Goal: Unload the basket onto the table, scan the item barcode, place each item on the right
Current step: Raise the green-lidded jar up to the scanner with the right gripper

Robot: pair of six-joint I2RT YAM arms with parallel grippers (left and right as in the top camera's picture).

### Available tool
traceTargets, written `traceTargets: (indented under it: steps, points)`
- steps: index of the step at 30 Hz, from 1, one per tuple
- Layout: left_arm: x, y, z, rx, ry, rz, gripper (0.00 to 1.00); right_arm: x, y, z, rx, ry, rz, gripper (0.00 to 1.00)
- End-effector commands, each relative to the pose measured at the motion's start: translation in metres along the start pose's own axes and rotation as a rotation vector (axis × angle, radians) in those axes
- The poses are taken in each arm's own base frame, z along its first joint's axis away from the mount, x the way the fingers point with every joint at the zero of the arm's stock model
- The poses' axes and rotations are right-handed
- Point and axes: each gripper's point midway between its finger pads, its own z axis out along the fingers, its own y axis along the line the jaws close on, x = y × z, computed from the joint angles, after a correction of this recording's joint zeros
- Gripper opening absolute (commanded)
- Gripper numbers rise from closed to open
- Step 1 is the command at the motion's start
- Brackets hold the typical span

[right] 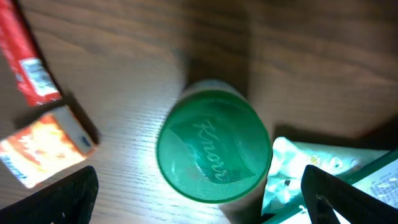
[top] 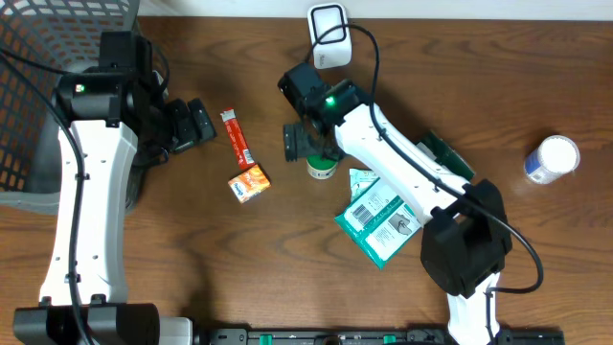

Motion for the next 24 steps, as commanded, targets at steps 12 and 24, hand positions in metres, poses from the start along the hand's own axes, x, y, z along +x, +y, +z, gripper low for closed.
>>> traceTargets:
  steps: [12,24]
  points:
    - [0.002,0.002,-0.004,-0.003,-0.008,-0.005,0.99,0.023,-0.018,0.041,0.028,0.046,0.059,0.88]
    - [0.002,0.002,-0.004,-0.003,-0.008,-0.005,0.99,0.011,-0.014,0.041,0.002,0.005,0.001,0.69]
